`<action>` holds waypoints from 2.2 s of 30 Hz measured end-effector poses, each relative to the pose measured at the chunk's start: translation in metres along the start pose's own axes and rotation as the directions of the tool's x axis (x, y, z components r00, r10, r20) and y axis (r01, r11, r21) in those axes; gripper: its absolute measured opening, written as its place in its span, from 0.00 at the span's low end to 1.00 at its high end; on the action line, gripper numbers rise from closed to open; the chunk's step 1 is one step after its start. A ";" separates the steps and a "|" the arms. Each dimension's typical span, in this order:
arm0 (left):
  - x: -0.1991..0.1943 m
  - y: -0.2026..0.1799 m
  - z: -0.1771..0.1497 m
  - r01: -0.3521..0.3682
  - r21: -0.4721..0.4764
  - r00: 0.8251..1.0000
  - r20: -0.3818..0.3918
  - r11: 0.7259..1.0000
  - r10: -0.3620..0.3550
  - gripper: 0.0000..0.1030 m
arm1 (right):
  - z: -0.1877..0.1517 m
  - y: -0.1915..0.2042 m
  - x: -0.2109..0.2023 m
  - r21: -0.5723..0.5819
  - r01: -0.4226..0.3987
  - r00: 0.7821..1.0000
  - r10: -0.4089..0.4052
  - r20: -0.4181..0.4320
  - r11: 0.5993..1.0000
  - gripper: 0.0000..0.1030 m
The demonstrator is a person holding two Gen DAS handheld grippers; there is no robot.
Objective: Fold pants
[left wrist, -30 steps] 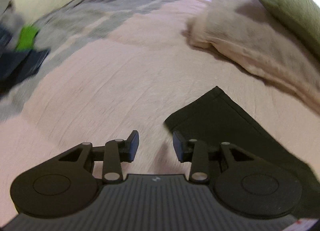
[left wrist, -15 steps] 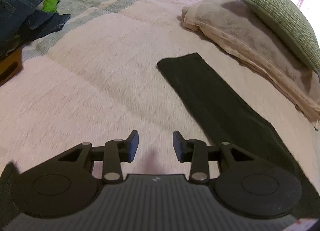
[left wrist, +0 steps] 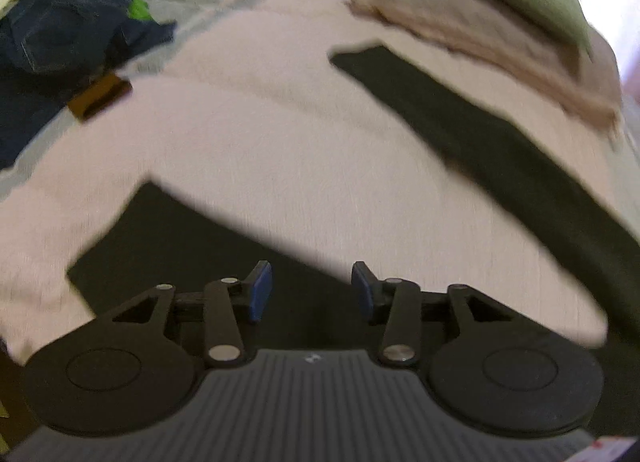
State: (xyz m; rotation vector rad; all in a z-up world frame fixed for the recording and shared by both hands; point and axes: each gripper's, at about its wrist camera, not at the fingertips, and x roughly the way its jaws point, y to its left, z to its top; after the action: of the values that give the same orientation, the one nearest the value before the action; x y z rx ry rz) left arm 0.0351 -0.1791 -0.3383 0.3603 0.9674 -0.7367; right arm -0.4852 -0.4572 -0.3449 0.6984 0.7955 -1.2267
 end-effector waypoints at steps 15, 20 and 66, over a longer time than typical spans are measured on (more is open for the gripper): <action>-0.001 0.066 -0.054 -0.140 0.222 0.984 -0.081 0.965 0.161 0.43 | -0.111 0.033 -0.072 -0.072 0.202 0.961 -0.212 -0.180 0.977 0.29; -0.074 0.085 -0.039 -0.076 0.274 0.993 -0.062 0.959 0.097 0.55 | -0.114 0.073 -0.154 0.154 0.106 0.989 -0.089 -0.116 0.982 0.29; -0.347 0.116 -0.092 0.170 0.535 0.985 -0.073 0.827 -0.156 0.83 | -0.186 0.261 -0.390 0.089 -0.056 0.994 0.065 -0.092 0.994 0.60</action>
State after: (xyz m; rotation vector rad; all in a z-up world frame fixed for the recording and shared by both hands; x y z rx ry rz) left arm -0.0621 0.0966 -0.0998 0.7908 0.8063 -1.1695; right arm -0.3137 -0.0435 -0.1119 0.8508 0.7967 -1.1855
